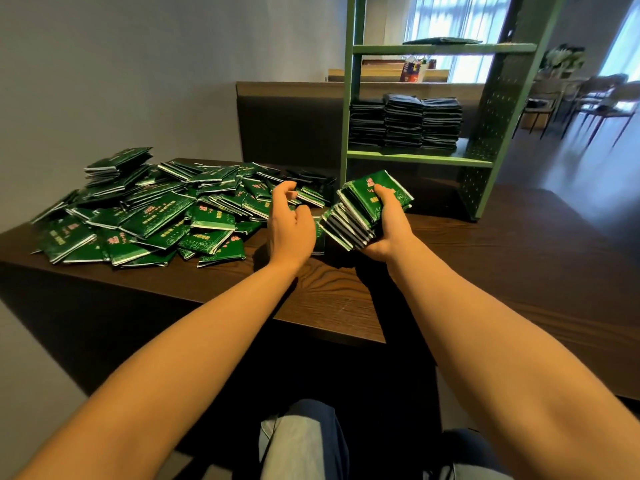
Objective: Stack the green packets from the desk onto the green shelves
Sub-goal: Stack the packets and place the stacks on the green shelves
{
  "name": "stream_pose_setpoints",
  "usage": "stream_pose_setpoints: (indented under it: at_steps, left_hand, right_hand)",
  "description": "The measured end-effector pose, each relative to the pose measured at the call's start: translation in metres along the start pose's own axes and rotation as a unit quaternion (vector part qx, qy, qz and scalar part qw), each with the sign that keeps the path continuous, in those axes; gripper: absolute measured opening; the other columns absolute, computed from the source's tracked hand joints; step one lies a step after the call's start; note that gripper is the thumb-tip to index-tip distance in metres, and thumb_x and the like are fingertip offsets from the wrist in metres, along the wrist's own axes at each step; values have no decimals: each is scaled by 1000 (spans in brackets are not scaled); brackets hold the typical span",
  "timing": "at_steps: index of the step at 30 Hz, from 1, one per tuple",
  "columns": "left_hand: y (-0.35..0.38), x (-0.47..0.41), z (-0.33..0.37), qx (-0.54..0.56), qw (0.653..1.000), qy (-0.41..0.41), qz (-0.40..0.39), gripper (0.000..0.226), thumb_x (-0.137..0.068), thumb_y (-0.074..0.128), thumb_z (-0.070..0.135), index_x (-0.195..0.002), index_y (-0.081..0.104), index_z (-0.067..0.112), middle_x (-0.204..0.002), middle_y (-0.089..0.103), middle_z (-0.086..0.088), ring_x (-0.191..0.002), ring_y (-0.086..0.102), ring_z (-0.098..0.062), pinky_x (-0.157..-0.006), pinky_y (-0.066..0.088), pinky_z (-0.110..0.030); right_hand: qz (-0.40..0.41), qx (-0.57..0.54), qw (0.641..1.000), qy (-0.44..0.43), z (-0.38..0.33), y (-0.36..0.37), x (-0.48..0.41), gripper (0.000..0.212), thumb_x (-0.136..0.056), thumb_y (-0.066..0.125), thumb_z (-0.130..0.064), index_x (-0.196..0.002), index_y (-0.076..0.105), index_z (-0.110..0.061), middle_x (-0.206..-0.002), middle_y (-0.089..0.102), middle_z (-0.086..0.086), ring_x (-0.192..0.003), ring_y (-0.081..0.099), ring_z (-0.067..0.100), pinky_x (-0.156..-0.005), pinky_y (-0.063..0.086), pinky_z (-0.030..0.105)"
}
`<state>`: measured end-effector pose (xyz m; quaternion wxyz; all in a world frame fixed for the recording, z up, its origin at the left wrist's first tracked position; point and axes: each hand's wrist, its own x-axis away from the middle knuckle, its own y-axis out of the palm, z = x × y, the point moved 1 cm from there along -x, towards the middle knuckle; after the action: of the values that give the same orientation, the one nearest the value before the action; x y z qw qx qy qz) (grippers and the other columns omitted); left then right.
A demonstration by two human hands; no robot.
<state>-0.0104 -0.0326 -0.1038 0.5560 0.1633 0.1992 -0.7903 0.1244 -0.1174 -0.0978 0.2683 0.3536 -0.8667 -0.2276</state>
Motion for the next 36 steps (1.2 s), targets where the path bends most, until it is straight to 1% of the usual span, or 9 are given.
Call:
stream_pose_setpoints:
  at_steps: [3,6,11,16,19,23,29,32,36]
  left_hand:
    - [-8,-16,-22,-152,985,-79,-23,38,-97,50,17,-134,45,15,-126,52,-8,-109,55,-28,-82,43,-35]
    - [-11,-13,-40,-355,920,-147,-80,53,-94,53,42,-138,43,13,-142,45,-11,-131,40,-32,-103,36,-46]
    - [-4,-7,-49,-463,871,-128,-103,57,-92,49,58,-123,59,12,-135,46,-14,-128,37,-34,-103,33,-45]
    - [-12,-8,-46,-363,919,-123,-90,44,-92,58,45,-130,60,23,-131,60,-6,-126,46,-32,-104,33,-42]
    - [-16,-7,-42,-254,958,-123,-52,36,-92,61,28,-128,61,22,-124,65,-2,-107,59,-26,-95,44,-36]
    - [-20,-11,-30,-55,986,-158,6,37,-94,58,7,-131,59,9,-118,62,-5,-81,58,-11,-55,42,-12]
    - [-16,-16,-4,159,963,-217,4,27,-89,63,11,-115,68,20,-110,71,-5,-104,69,-24,-86,58,-44]
    - [-5,-9,7,178,962,-200,-56,25,-91,63,8,-113,68,18,-106,73,-5,-97,71,-21,-75,58,-34]
    - [8,-1,15,89,988,-114,-50,22,-89,64,2,-105,65,17,-92,67,6,-86,64,-9,-78,53,-25]
  right_hand:
    - [80,82,992,-46,2,-7,-14,96,-56,89,-45,-138,51,-15,-120,71,18,-93,77,37,-75,62,56]
    - [83,131,984,-90,7,-16,-16,86,-64,89,-42,-135,50,-13,-120,71,17,-93,77,32,-72,64,48]
    - [73,180,975,-109,10,-19,-10,74,-79,83,-39,-134,39,-16,-117,66,12,-102,72,30,-94,59,52]
    - [65,223,964,-129,12,-18,-15,101,-47,82,-55,-133,44,-17,-120,68,9,-104,72,27,-98,57,54]
    - [60,244,959,-133,12,-18,-13,81,-74,83,-44,-137,43,-13,-120,65,9,-102,70,23,-98,57,48]
    - [65,271,949,-150,15,-23,-15,57,-92,74,-33,-134,41,-13,-109,59,-1,-95,62,12,-80,53,32]
    - [53,280,941,-182,19,-16,-5,64,-92,75,-32,-141,39,-12,-110,59,-6,-95,61,6,-89,48,32]
    - [37,280,941,-184,20,-8,-2,97,-69,82,-67,-142,46,-14,-119,67,-3,-105,68,13,-100,53,38]
    - [36,272,949,-158,20,-5,-7,113,-66,50,-99,-143,52,-17,-129,67,3,-115,67,18,-102,52,41]
